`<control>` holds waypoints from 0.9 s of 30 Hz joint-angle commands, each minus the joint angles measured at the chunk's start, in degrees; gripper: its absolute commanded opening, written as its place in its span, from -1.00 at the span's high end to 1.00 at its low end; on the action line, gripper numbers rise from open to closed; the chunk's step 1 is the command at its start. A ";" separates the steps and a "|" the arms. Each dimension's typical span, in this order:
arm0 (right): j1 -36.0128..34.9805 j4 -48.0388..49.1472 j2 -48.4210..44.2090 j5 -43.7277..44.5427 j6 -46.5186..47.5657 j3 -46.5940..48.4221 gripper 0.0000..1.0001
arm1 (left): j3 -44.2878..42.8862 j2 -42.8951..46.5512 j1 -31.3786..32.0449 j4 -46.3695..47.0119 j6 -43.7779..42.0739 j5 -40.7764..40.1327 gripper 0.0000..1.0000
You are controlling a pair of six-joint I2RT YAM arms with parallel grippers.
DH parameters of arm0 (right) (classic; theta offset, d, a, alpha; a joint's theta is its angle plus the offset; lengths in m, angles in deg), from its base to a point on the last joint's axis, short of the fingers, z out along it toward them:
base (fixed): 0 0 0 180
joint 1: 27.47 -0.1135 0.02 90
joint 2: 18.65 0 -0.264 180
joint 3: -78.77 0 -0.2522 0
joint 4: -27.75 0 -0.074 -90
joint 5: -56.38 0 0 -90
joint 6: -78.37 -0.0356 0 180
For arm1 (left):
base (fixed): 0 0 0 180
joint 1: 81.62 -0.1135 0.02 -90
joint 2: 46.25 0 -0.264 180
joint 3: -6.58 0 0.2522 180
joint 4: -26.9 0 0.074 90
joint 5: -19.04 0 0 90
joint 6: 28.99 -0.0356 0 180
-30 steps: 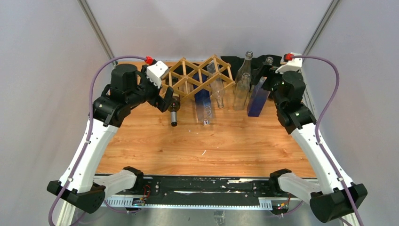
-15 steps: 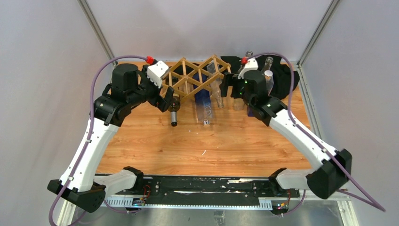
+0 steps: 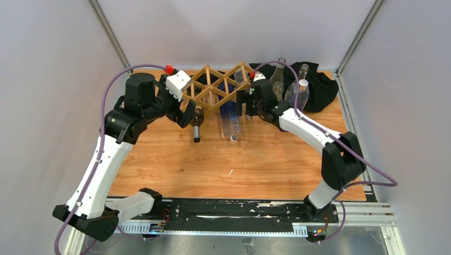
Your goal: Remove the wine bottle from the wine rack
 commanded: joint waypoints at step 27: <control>1.23 3.09 2.54 -4.77 -2.74 -0.28 0.90 | 3.54 3.68 -0.29 -1.77 -3.33 3.99 -1.00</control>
